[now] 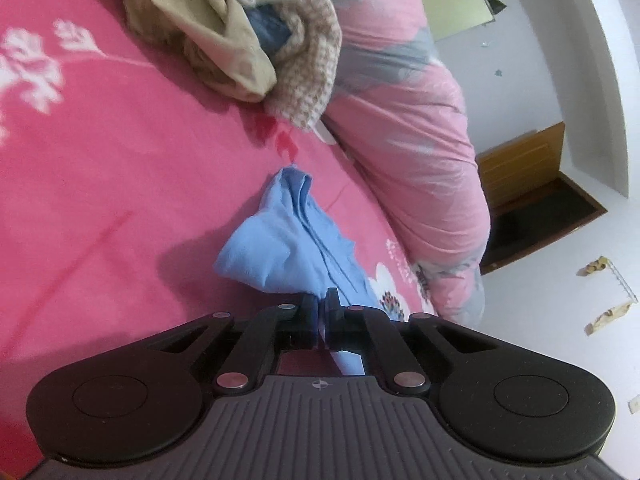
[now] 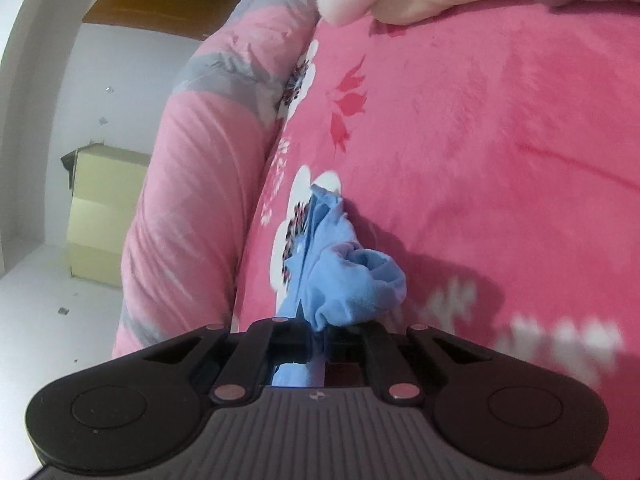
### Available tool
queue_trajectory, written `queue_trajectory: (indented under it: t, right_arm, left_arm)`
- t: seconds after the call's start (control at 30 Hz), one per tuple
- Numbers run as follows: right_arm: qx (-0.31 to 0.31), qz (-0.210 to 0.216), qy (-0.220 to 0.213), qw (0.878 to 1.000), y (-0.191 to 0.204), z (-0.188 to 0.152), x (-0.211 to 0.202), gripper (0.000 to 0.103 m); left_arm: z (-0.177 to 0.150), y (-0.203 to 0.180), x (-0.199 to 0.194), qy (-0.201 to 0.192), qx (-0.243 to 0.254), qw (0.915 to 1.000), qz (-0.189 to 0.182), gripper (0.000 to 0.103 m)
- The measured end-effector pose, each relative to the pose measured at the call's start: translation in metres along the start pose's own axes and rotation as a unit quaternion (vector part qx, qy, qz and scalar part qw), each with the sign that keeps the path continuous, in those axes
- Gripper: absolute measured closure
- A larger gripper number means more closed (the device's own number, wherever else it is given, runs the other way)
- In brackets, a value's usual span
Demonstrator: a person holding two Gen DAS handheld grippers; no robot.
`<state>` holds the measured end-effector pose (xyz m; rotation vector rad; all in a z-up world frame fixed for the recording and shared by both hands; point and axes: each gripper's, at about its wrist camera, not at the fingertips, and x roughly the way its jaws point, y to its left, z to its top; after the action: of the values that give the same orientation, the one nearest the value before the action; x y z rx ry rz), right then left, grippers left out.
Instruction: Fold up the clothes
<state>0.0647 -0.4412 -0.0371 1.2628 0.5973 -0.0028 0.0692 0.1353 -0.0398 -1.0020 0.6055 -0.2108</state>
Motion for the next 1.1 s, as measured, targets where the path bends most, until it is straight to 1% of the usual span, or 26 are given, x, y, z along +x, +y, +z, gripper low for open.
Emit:
queue_trajectory:
  t: [0.13,0.33,0.43,0.57,0.63,0.67,0.73,0.8,0.87,0.93,1.0,1.07,1.1]
  right_arm:
    - [0.011,0.003,0.017,1.000,-0.013,-0.025,-0.037,0.098]
    - [0.034,-0.010,0.040,0.999,-0.040,-0.063,-0.094,0.098]
    - [0.044,-0.021,0.046,0.998,-0.055,-0.077,-0.112,0.098]
    - [0.055,-0.032,0.050,0.997,-0.077,-0.085,-0.117,0.098]
    - [0.027,-0.041,0.048,0.998,-0.071,-0.086,-0.113,0.098]
    - [0.015,-0.047,0.049,0.998,-0.067,-0.086,-0.111,0.098]
    - [-0.004,-0.056,0.059,0.997,-0.064,-0.086,-0.111,0.098]
    - [-0.014,-0.056,0.072,0.996,-0.064,-0.086,-0.112,0.097]
    - [-0.023,-0.060,0.085,0.994,-0.064,-0.083,-0.115,0.096]
    - [-0.020,-0.060,0.096,0.993,-0.065,-0.080,-0.121,0.095]
    - [-0.007,-0.057,0.098,0.994,-0.068,-0.075,-0.129,0.092]
    - [0.000,-0.060,0.093,0.994,-0.070,-0.069,-0.138,0.088]
    - [0.001,-0.062,0.088,0.994,-0.070,-0.066,-0.142,0.084]
  left_arm:
    - [-0.011,0.008,-0.043,0.011,0.009,0.9998,0.011,0.102]
    - [-0.037,0.029,-0.104,0.028,0.004,0.9992,0.030,0.102]
    - [-0.051,0.038,-0.127,0.030,0.003,0.9989,0.035,0.102]
    - [-0.060,0.054,-0.125,0.044,0.010,0.9972,0.060,0.102]
    - [-0.062,0.062,-0.119,0.052,0.015,0.9959,0.073,0.102]
    - [-0.063,0.063,-0.117,0.054,0.026,0.9952,0.077,0.102]
    - [-0.066,0.062,-0.116,0.056,0.048,0.9938,0.083,0.098]
    - [-0.067,0.059,-0.117,0.056,0.069,0.9922,0.088,0.098]
    - [-0.068,0.058,-0.123,0.056,0.075,0.9917,0.088,0.095]
    - [-0.064,0.058,-0.129,0.056,0.066,0.9927,0.084,0.087]
    - [-0.060,0.059,-0.136,0.056,0.057,0.9936,0.079,0.081]
    - [-0.056,0.057,-0.144,0.047,0.057,0.9939,0.082,0.074]
    - [-0.055,0.055,-0.148,0.038,0.060,0.9937,0.086,0.067]
